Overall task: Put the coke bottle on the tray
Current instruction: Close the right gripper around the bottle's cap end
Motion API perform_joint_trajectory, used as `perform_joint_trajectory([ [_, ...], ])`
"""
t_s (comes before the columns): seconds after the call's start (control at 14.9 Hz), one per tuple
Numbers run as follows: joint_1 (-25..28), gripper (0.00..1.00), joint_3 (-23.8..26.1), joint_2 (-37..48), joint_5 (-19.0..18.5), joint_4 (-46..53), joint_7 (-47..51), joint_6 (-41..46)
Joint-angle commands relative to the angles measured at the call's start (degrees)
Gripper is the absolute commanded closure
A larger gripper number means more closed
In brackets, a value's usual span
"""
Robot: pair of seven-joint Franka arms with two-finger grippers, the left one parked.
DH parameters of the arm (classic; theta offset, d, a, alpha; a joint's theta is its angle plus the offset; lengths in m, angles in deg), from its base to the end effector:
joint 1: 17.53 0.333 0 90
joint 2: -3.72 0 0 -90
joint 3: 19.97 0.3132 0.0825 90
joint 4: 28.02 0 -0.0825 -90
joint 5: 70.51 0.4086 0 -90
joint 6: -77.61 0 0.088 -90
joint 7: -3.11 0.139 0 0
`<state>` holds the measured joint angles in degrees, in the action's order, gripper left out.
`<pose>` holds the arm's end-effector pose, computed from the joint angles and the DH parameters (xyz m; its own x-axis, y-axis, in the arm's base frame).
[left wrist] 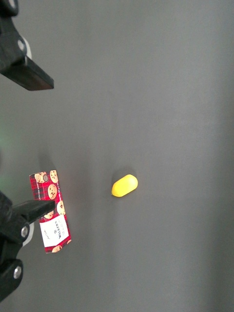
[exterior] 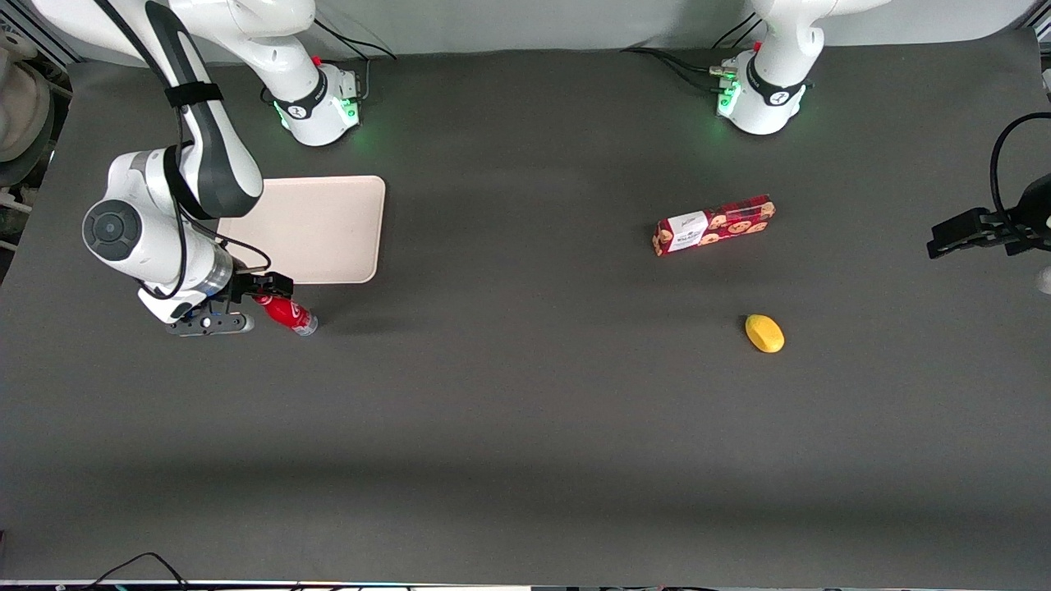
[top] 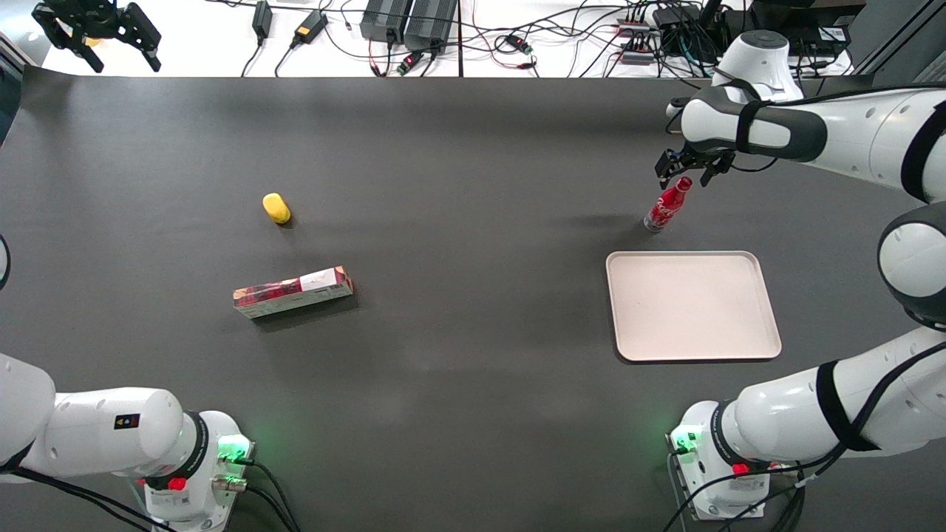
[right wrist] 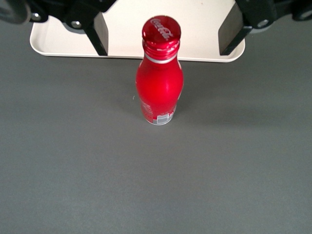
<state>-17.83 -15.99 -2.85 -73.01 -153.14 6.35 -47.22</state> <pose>0.5476 0.0326 0.2762 0.9925 0.0327 -0.1178 0.0366 -0.9988 0.0314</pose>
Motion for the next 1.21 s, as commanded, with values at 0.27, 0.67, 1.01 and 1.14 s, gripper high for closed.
perform_joint_trajectory([
  [0.27, -0.49, 0.07, -0.11, 1.12, -0.75, -2.41, -0.87, -3.05],
  [0.67, -0.49, 0.64, -0.02, 1.03, -0.75, -2.32, -0.87, -3.23],
  [1.01, -0.32, 1.0, 0.07, 2.26, -0.66, -1.89, -0.17, -1.92],
  [1.14, -0.06, 1.0, 0.07, 4.8, -0.14, -0.49, 0.01, 3.07],
])
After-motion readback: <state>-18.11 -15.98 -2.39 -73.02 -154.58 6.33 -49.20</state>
